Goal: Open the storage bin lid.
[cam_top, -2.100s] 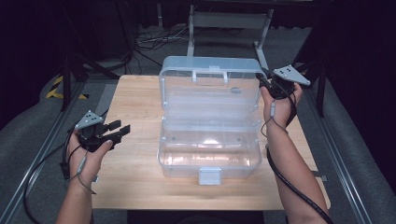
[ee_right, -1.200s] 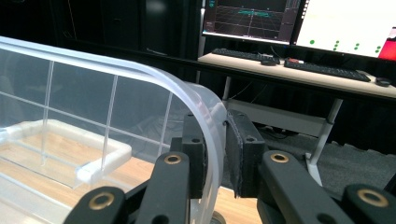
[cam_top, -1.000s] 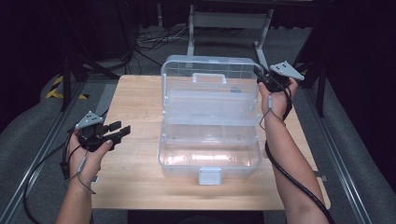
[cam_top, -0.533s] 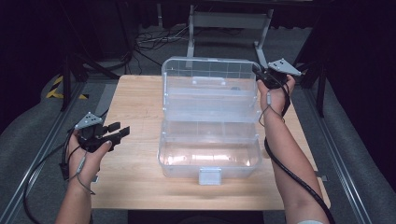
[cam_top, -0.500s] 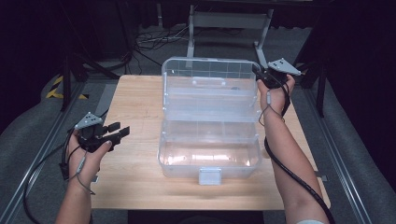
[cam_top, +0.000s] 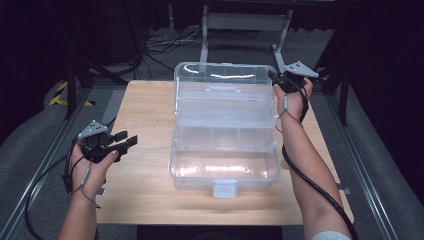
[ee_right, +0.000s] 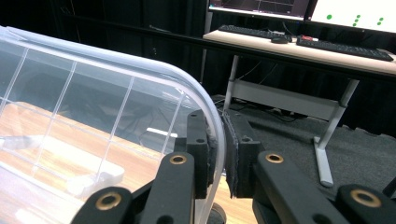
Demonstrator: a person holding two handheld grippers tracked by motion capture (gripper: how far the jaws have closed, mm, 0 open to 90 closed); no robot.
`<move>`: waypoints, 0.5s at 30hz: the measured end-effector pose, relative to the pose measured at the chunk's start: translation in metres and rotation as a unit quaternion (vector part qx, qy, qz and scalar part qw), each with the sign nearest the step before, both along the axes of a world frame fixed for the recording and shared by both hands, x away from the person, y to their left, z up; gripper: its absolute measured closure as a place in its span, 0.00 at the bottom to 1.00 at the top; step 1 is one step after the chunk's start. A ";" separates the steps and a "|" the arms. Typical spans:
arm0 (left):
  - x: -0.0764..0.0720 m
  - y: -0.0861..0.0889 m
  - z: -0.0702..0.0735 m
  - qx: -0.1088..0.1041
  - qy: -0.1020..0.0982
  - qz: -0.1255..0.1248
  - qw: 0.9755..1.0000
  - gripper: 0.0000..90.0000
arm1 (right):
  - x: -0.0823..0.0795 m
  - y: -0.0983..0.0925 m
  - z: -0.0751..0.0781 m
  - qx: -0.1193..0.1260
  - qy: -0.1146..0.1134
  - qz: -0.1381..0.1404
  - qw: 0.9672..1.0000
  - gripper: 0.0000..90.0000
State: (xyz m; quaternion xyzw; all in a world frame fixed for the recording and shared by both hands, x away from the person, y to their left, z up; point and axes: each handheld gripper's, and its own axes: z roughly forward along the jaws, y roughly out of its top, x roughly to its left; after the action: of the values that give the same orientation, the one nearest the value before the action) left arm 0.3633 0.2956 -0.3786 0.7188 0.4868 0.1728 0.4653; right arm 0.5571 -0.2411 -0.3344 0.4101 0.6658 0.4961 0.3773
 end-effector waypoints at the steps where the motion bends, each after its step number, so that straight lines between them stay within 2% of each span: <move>1: 0.000 0.000 0.000 0.000 0.001 0.000 1.000 0.58 | 0.001 0.000 0.000 -0.001 0.002 0.000 1.000 0.91; 15: 0.002 0.003 -0.004 -0.001 0.006 0.001 1.000 0.57 | 0.013 0.001 -0.009 -0.013 0.017 0.003 1.000 0.92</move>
State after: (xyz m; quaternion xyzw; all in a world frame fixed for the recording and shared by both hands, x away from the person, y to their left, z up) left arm 0.3655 0.2983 -0.3823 0.7188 0.4905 0.1688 0.4630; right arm 0.5706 -0.2404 -0.3432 0.4116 0.6799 0.4817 0.3691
